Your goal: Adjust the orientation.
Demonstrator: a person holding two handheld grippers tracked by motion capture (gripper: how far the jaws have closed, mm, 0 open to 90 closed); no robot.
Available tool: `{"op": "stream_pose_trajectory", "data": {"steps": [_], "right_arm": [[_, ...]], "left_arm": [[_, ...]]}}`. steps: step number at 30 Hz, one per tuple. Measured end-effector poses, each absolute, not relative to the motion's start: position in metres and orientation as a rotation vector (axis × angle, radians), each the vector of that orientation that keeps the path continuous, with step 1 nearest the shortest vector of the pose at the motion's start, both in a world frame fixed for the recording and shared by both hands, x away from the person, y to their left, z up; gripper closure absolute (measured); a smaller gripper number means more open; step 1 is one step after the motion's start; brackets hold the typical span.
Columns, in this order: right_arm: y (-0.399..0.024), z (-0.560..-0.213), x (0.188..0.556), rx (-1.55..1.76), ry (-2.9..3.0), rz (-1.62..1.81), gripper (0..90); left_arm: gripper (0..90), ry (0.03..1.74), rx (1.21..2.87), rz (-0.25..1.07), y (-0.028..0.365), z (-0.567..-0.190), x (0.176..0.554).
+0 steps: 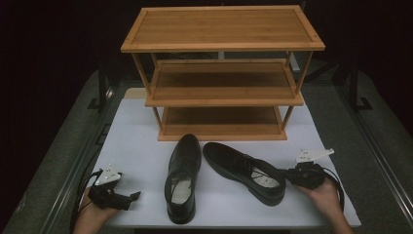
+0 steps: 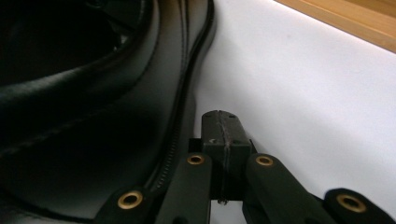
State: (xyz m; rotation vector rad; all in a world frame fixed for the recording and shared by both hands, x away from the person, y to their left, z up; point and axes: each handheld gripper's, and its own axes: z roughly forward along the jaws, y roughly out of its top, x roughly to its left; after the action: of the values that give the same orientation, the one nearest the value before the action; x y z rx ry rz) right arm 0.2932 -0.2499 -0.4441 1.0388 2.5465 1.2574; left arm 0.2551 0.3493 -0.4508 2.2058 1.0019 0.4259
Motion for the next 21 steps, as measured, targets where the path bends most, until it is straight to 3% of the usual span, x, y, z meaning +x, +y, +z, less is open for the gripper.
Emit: {"op": "stream_pose_trajectory", "data": {"steps": [21], "right_arm": [[-0.239, -0.445, 0.278, 1.005, 2.605, 1.310, 89.7]], "left_arm": [[0.0, 1.004, 2.204, 0.423, 0.350, -0.451, 0.255]]}}
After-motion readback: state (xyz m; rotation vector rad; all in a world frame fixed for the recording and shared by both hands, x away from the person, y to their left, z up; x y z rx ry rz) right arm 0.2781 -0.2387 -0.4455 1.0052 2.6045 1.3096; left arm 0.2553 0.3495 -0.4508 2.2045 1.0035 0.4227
